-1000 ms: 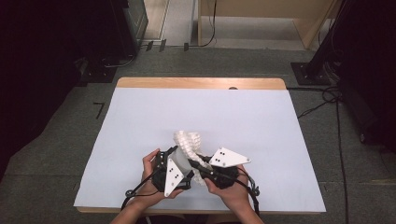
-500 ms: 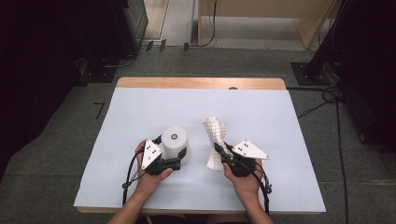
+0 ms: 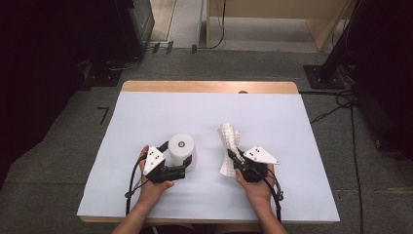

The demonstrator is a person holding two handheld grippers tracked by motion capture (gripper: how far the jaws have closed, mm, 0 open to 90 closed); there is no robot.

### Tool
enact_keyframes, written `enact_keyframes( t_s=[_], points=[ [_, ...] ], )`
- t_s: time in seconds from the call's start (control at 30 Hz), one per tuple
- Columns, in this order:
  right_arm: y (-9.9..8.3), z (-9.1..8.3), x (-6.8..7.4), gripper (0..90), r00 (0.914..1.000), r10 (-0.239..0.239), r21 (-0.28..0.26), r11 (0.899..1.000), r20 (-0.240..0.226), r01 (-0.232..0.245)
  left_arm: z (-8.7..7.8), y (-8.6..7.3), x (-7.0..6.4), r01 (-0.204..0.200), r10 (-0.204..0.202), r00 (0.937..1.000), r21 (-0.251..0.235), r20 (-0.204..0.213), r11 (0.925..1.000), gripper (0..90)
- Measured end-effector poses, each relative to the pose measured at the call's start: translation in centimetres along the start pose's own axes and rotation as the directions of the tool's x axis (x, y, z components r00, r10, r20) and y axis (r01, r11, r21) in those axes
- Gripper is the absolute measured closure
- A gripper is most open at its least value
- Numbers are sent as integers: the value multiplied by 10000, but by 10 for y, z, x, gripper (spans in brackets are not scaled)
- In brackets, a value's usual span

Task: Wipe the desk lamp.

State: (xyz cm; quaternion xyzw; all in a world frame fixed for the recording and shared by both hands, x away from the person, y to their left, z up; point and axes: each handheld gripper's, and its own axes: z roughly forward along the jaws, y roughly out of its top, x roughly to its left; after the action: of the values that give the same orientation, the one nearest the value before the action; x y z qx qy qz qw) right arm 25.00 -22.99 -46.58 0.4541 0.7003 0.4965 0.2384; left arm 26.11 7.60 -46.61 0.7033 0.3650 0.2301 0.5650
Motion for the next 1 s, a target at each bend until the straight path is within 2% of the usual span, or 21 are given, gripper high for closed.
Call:
enact_keyframes(
  t_s=[0.17,0.27,0.33,0.43,0.5,0.6,0.67,0.7,0.73,0.83,0.9,1.0],
  points=[
    [-4,9,-11,765,9998,186,457,9988,98,-191,-20,7,3,98,-92,9999,-456,140,9989,68],
    [-7,15,-13,759,9998,16,730,9973,216,-31,-31,9,9,242,-233,9996,-691,134,9973,67],
    [-9,19,-14,741,9995,-51,938,9956,296,23,-36,9,15,345,-347,9994,-710,-19,9969,68],
    [-13,26,-17,675,9971,-319,1465,9890,695,214,-43,8,28,533,-564,9972,-619,-493,9967,68],
    [-14,28,-21,592,9977,-124,1639,9865,661,14,-48,6,36,540,-580,9956,-559,-732,9970,68],
    [-11,26,-22,430,9982,-172,1383,9903,574,92,-53,2,50,621,-660,9915,-376,-1121,9974,68],
    [-9,23,-22,296,9975,-195,1176,9930,680,114,-56,0,59,690,-718,9871,-243,-1428,9973,68],
    [-7,20,-23,200,9969,-246,1028,9946,745,168,-58,0,62,775,-793,9838,-175,-1611,9968,68],
    [-7,20,-23,200,9969,-246,1028,9946,745,168,-59,-1,66,866,-871,9794,-109,-1823,9962,68],
    [-1,14,-31,126,9970,-195,817,9966,752,134,-62,-2,73,984,-974,9728,-57,-2101,9951,68],
    [3,6,-38,126,9946,-154,501,9987,1025,103,-65,-2,76,973,-959,9705,-46,-2210,9952,68],
    [8,-6,-52,127,9925,358,118,9992,1166,-374,-72,-1,79,885,-853,9699,37,-2282,9961,68]
  ],
)
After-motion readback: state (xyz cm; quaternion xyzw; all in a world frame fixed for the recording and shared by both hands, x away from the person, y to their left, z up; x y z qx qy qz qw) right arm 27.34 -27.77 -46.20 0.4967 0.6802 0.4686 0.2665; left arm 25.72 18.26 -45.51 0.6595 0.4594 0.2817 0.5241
